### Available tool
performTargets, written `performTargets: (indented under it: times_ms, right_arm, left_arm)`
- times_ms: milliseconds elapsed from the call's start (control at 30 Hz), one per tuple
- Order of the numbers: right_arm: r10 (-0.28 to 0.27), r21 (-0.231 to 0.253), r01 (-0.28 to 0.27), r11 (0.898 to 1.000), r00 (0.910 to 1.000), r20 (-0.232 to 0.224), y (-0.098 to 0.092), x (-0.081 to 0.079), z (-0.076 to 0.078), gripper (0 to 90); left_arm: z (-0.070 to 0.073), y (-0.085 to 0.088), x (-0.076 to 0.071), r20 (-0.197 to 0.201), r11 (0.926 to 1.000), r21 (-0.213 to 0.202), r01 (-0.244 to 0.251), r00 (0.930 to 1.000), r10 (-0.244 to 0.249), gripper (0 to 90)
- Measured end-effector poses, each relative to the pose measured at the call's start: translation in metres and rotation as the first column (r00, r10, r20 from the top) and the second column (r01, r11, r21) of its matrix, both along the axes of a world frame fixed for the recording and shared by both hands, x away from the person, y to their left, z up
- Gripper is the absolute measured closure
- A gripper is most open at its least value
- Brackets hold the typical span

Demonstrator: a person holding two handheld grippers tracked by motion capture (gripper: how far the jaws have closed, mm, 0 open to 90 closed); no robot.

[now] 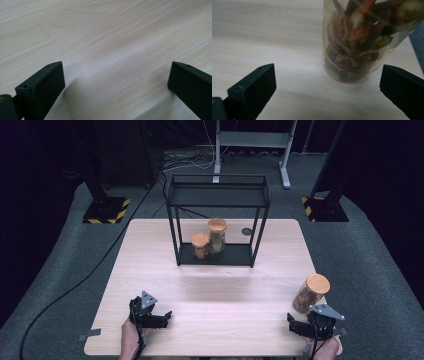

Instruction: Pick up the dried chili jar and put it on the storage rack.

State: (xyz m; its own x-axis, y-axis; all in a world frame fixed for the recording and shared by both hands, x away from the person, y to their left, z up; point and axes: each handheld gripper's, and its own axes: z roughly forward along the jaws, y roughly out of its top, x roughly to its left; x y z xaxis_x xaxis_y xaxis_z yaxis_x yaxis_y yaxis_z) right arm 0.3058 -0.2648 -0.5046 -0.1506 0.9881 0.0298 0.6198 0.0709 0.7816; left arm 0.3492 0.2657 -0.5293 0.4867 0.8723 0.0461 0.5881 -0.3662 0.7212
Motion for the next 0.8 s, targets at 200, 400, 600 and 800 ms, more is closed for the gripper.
performTargets:
  times_ms: [200, 400, 600, 800]
  right_arm:
    - [-0.026, 0.008, 0.025, 1.0, 0.9987, 0.043, -0.006, 0.008, 0.008, 0.0]
    - [-0.039, 0.03, 0.036, 0.999, 0.9942, 0.1, -0.01, 0.018, 0.017, 0.0]
    - [-0.051, 0.026, 0.048, 0.999, 0.9894, 0.136, -0.011, 0.025, 0.025, 0.0]
    - [-0.09, 0.032, 0.085, 0.996, 0.9658, 0.243, -0.012, 0.029, 0.034, 0.0]
  left_arm:
    - [0.0, 0.0, 0.0, -0.001, 1.0, -0.001, 0.0, 1.0, 0.0, 0.5]
    - [0.0, 0.0, 0.0, -0.001, 1.0, -0.001, 0.0, 1.0, 0.0, 0.5]
    - [0.0, 0.0, 0.0, -0.001, 1.0, -0.001, 0.0, 1.0, 0.0, 0.5]
    - [0.0, 0.0, 0.0, -0.003, 1.0, -0.002, 0.001, 1.0, -0.001, 0.5]
